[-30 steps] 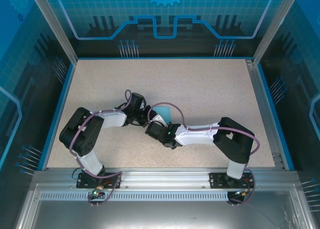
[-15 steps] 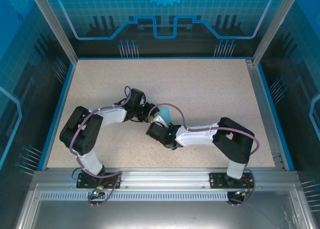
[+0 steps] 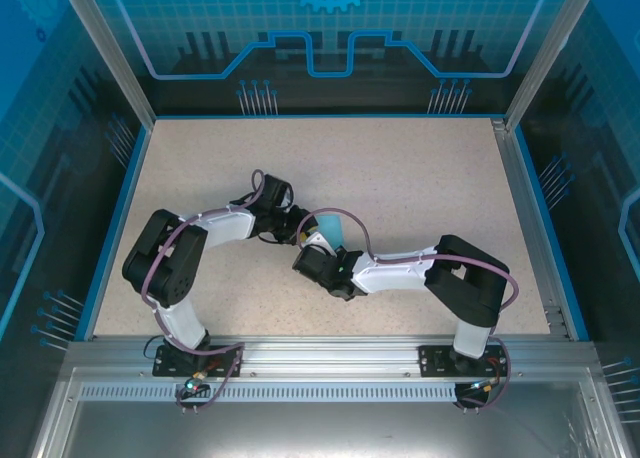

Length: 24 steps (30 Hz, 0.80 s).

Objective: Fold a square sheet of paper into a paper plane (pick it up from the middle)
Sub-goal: Fold the wing for the fifth time at the center of the table.

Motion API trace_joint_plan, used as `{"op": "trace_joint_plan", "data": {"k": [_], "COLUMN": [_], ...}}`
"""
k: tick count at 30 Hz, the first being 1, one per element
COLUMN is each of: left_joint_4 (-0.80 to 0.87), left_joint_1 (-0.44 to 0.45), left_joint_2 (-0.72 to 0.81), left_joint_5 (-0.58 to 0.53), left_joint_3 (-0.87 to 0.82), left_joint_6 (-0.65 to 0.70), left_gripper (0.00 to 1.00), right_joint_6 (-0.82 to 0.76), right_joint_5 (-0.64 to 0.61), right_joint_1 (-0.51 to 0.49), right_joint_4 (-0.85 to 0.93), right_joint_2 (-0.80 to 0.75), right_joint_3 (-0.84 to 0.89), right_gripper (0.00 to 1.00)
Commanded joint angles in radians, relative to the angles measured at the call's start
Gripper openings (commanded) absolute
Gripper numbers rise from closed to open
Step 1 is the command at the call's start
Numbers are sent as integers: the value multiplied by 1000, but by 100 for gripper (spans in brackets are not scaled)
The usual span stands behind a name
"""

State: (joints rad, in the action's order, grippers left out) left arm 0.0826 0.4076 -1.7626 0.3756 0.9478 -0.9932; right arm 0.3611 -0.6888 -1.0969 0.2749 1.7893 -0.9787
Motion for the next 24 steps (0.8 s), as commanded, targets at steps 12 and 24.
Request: {"op": "trace_joint_plan", "data": {"k": [12, 24], "left_joint_4": [21, 39], "left_joint_1": [-10, -10], "left_joint_2": [-52, -57], "left_joint_5": [19, 23], "left_joint_3": [47, 62], "left_joint_6": [-11, -16], "left_gripper": [27, 3], "right_joint_6": [-17, -10], "right_joint_5": [40, 51], "right_joint_1": [16, 15], "right_joint_4": [-64, -50], "right_joint_2": [-61, -70], "right_joint_3": [47, 55], "right_gripper": [7, 18]}}
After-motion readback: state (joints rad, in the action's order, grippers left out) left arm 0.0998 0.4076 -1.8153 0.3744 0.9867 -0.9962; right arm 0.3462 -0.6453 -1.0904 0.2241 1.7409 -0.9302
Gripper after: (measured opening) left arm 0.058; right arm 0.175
